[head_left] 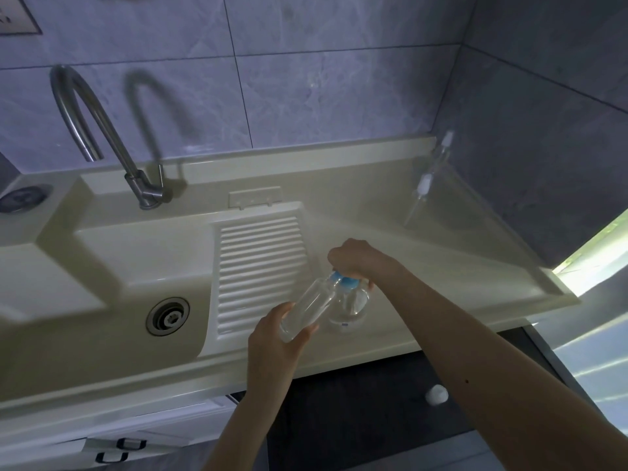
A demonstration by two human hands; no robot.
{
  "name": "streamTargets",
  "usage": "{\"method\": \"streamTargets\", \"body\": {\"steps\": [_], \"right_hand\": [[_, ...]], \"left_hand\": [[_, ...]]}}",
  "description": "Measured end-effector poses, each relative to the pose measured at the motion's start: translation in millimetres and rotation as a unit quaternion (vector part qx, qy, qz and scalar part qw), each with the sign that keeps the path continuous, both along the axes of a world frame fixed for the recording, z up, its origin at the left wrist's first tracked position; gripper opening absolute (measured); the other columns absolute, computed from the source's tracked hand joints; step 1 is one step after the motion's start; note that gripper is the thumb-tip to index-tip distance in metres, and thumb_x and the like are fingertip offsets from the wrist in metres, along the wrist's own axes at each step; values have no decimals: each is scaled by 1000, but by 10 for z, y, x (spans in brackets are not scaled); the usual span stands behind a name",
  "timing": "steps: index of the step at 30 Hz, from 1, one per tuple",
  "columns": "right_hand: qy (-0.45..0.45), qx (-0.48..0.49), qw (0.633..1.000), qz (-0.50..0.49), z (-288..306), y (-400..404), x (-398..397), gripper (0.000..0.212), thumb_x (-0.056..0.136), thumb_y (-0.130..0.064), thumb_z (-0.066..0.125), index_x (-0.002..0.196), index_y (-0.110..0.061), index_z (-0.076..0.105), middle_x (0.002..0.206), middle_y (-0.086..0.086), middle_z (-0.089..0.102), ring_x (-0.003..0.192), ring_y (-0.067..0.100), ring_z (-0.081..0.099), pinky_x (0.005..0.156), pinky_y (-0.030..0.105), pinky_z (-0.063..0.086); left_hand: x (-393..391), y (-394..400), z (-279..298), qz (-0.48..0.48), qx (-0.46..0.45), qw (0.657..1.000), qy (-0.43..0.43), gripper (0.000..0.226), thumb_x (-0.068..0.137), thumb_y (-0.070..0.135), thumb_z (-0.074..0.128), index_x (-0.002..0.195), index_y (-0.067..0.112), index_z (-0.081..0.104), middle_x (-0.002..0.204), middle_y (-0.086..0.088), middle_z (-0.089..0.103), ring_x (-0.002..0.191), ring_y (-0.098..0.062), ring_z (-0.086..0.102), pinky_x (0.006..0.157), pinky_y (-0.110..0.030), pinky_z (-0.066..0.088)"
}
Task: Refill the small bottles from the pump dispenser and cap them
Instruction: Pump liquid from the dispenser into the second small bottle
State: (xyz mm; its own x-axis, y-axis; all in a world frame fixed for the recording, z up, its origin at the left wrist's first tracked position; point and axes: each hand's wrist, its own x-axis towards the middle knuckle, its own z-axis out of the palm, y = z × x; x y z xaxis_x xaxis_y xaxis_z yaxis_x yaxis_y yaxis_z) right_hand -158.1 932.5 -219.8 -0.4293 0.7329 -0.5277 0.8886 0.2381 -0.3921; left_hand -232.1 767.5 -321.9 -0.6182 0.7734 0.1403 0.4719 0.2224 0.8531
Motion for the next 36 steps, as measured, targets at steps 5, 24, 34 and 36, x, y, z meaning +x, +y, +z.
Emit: {"method": "streamTargets", "body": {"steps": [5, 24, 34, 36], "right_hand": [[7, -98, 995, -32, 15, 81, -4, 41, 96, -26, 38, 127, -3, 49, 122, 17, 50, 100, 35, 57, 80, 44, 49], [68, -24, 994, -86, -98, 30, -1, 33, 94, -18, 41, 116, 1, 57, 77, 5, 44, 90, 26, 46, 83, 35, 46], [101, -196, 969, -109, -52, 138, 87, 60, 94, -56, 37, 130, -11, 52, 121, 11, 49, 107, 31, 49, 93, 42, 34], [161, -207, 955, -137, -145, 179, 171, 64, 90, -62, 36, 123, -12, 60, 125, 11, 53, 116, 35, 50, 105, 45, 33]], "left_hand": [[16, 7, 34, -5, 2, 1000, -19, 41, 73, 28, 79, 110, 21, 64, 94, 20, 62, 85, 2, 58, 72, -6, 40], [2, -4, -46, -12, 3, 999, -32, 51, 69, 52, 72, 110, 25, 63, 90, 23, 62, 83, -4, 59, 72, -12, 43], [13, 2, 13, -20, 7, 998, -60, 38, 74, 34, 78, 108, 29, 62, 94, 20, 64, 85, -1, 59, 75, -16, 47], [28, 5, 11, -23, 12, 998, -66, 40, 73, 39, 78, 108, 29, 62, 95, 21, 64, 87, 1, 59, 76, -17, 48]]}}
